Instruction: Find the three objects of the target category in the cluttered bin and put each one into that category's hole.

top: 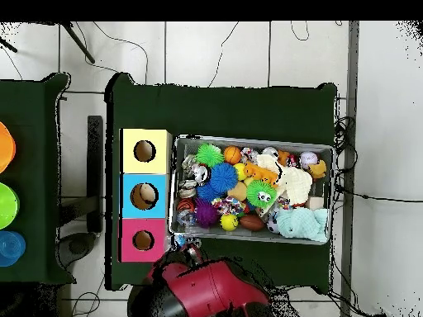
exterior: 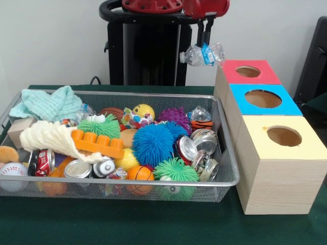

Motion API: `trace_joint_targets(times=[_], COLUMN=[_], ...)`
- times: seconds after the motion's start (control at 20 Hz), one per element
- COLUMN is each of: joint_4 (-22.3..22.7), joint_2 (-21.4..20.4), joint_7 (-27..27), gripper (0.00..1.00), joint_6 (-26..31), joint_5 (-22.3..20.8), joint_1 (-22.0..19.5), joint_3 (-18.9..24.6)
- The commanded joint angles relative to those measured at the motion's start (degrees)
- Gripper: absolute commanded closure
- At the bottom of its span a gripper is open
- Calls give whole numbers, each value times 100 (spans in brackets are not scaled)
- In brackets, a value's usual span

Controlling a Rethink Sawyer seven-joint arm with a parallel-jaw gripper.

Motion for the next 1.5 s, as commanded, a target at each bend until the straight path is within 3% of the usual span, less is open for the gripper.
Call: trace_joint_targets(times=[0.05, 0.45, 0.9, 1.5], joint_4=[20, -271, -624, -1331], joint_2=[83, -164, -240, 28], joint_7=[-54, 80, 211, 708], gripper=[100, 100, 100, 100], joint_6=[590, 1085, 1404, 1040], joint_5=[195, 671, 912, 985], joint_1=[1, 298, 570, 902], joint_3=[513, 572, 481, 199])
